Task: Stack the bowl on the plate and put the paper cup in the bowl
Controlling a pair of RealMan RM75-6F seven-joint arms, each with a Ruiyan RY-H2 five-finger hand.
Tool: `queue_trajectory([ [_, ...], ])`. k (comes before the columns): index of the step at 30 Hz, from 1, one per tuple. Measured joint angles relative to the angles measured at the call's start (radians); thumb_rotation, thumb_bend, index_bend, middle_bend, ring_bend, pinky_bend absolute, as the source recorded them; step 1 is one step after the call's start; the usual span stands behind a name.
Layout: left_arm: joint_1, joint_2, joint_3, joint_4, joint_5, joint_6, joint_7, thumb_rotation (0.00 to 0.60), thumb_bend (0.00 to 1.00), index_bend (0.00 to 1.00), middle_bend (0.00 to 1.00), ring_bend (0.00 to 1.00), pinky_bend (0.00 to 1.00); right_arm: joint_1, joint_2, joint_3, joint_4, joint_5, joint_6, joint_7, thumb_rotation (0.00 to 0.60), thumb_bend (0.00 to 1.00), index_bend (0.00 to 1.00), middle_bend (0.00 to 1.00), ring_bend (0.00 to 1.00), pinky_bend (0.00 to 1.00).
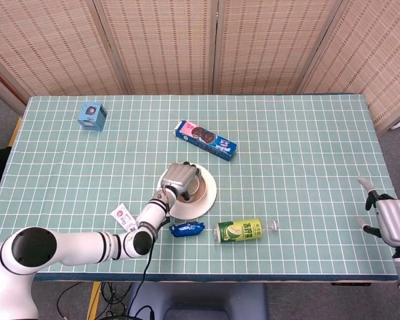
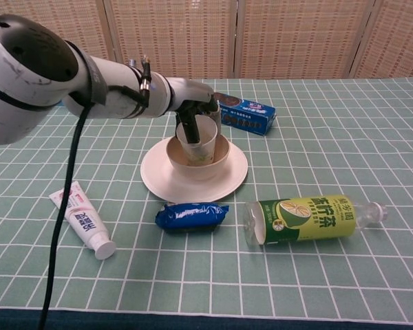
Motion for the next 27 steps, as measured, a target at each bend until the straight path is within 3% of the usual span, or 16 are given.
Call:
queue_trajectory([
  [5,0.009,0.023,-0.011,-0.038,0.011,0.012,-0.005,0.600,0.24,0.17,0.08,0.00,0.23,0.000,0.000,0.002,0.005,-0.002,0.000,0.007,0.600,0.20,0.13,0.53,0.49,0.70],
  [15,0.070,0.127,-0.036,-0.177,0.097,0.056,-0.065,0.600,0.24,0.15,0.06,0.00,0.18,-0.006,0.006,0.004,0.001,-0.008,0.014,0.013,0.600,0.20,0.13,0.53,0.49,0.70],
  [21,0.160,0.217,-0.027,-0.276,0.193,0.154,-0.116,0.600,0.24,0.16,0.06,0.00,0.17,-0.007,0.014,0.004,-0.007,-0.014,0.015,0.016,0.600,0.20,0.13,0.52,0.49,0.70],
  [27,0.286,0.284,0.017,-0.348,0.336,0.280,-0.167,0.600,0.24,0.16,0.06,0.00,0.17,-0.004,0.025,-0.002,-0.015,-0.023,0.001,0.029,0.600,0.20,0.13,0.48,0.44,0.66],
])
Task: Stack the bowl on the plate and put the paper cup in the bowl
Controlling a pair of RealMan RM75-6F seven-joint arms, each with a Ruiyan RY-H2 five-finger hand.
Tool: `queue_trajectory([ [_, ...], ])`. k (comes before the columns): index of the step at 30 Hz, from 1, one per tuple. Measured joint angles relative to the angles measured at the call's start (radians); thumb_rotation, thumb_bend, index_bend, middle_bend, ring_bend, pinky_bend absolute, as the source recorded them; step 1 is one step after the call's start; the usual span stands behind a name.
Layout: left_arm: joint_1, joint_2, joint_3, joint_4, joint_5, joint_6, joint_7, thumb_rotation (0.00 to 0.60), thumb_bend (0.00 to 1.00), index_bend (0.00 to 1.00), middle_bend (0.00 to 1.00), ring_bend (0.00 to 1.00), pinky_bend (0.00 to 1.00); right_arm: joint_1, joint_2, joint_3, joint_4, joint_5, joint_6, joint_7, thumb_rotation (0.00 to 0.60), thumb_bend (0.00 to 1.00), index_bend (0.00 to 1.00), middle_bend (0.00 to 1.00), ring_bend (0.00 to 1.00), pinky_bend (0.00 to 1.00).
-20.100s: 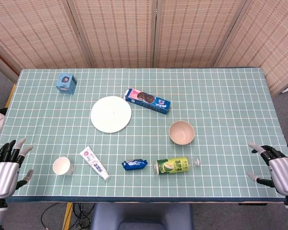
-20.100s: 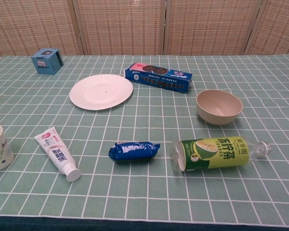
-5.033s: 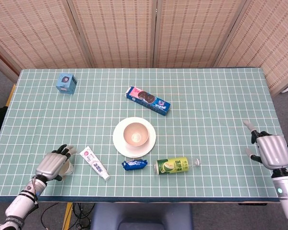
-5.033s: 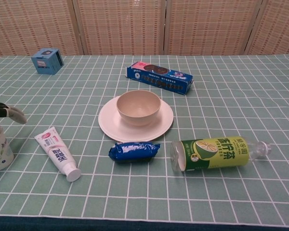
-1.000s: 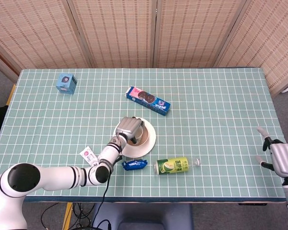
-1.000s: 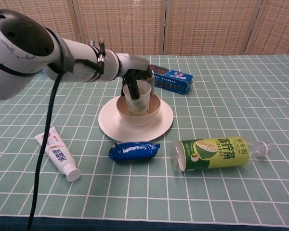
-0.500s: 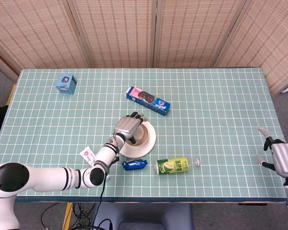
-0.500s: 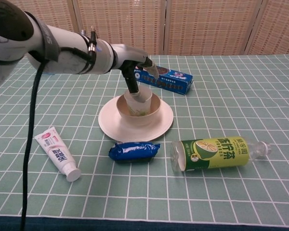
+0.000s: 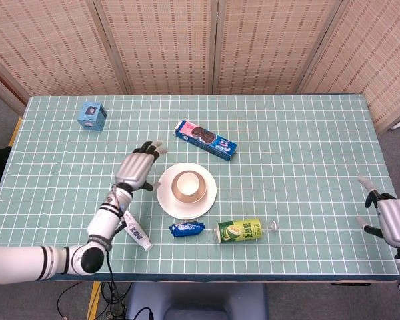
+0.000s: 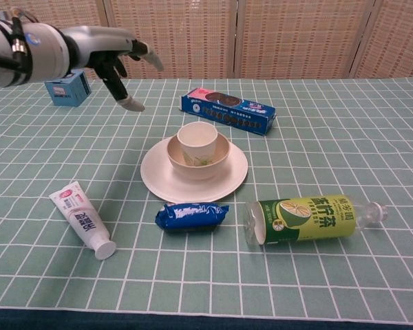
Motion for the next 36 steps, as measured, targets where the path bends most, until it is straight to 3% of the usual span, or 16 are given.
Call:
queue_trajectory([
  [10,0.265,0.087,0.144,-0.035,0.301,0.229,-0.076,0.600,0.24,0.18,0.06,0.00,0.17,0.007,0.031,-0.033,0.001,-0.082,-0.017,0.110,0.600,0.22,0.13,0.38,0.31,0.47],
  [20,0.528,0.144,0.254,-0.019,0.526,0.448,-0.153,0.600,0.24,0.19,0.06,0.00,0.17,-0.023,0.027,-0.057,0.021,-0.148,0.068,0.147,0.600,0.22,0.13,0.36,0.29,0.45],
  [26,0.651,0.160,0.278,-0.017,0.617,0.546,-0.169,0.600,0.24,0.19,0.06,0.00,0.17,-0.056,0.014,-0.059,0.016,-0.148,0.119,0.114,0.600,0.22,0.13,0.36,0.29,0.45],
  [36,0.751,0.149,0.272,-0.035,0.734,0.586,-0.128,0.600,0.24,0.19,0.06,0.00,0.17,-0.084,0.018,-0.059,0.001,-0.125,0.137,0.100,0.600,0.22,0.13,0.36,0.29,0.45],
])
